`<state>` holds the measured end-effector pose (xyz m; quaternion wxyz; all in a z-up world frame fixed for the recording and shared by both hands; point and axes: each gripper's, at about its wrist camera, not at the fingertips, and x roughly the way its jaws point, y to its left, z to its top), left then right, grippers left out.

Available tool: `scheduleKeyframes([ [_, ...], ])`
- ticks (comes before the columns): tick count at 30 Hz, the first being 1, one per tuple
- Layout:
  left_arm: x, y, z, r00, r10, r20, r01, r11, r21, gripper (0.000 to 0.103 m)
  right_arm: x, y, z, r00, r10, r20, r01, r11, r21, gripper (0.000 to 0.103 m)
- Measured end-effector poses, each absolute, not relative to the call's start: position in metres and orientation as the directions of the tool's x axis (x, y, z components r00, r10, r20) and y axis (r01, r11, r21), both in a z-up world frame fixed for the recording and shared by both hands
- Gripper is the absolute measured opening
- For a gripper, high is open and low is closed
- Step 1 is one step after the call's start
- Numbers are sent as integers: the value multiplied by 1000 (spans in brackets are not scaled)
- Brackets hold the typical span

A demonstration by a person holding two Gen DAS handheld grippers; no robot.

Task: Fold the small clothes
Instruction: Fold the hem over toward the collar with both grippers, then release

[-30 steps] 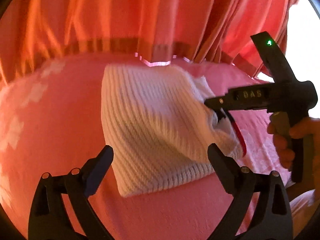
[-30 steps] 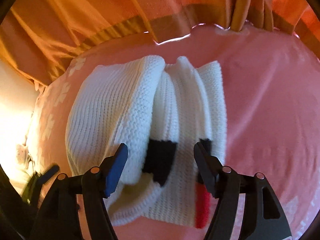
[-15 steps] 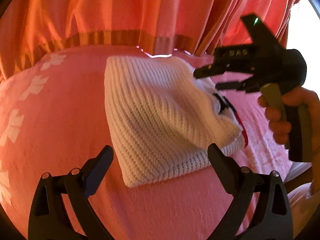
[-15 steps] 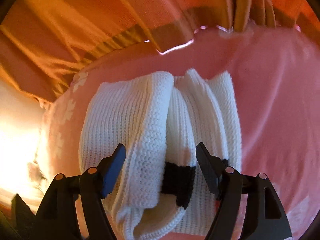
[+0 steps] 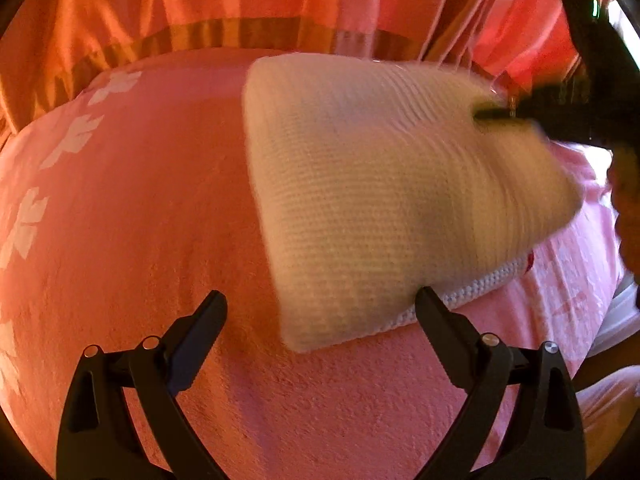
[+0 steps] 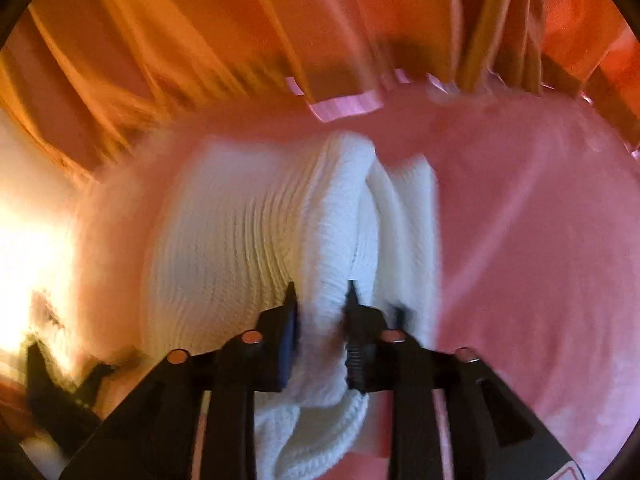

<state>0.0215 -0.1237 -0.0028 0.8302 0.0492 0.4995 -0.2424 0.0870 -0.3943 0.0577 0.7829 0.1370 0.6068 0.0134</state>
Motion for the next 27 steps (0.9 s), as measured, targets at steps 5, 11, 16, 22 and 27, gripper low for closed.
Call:
scheduleKeyframes([
  [5,22,-129,1,373,-362,-855,452,875,-173,93,86,-402,55,280,194,-940,156,957,244,58],
  [11,22,-135,-1,371,-337,-865,454,879,-148,93,89,-399,29,232,217,-948,149,955,255,52],
  [16,23,-138,1,368,-339,-866,452,879,-152,93,88,-391,36,280,247,-928,165,940,300,24],
  [22,24,-135,6,383,-330,-863,437,887,-145,93,69,-411,90,417,211,-884,152,943,297,25],
  [27,26,-141,-4,367,-279,-887,439,893,-99,93,70,-420,35,262,136,-955,212,958,195,34],
])
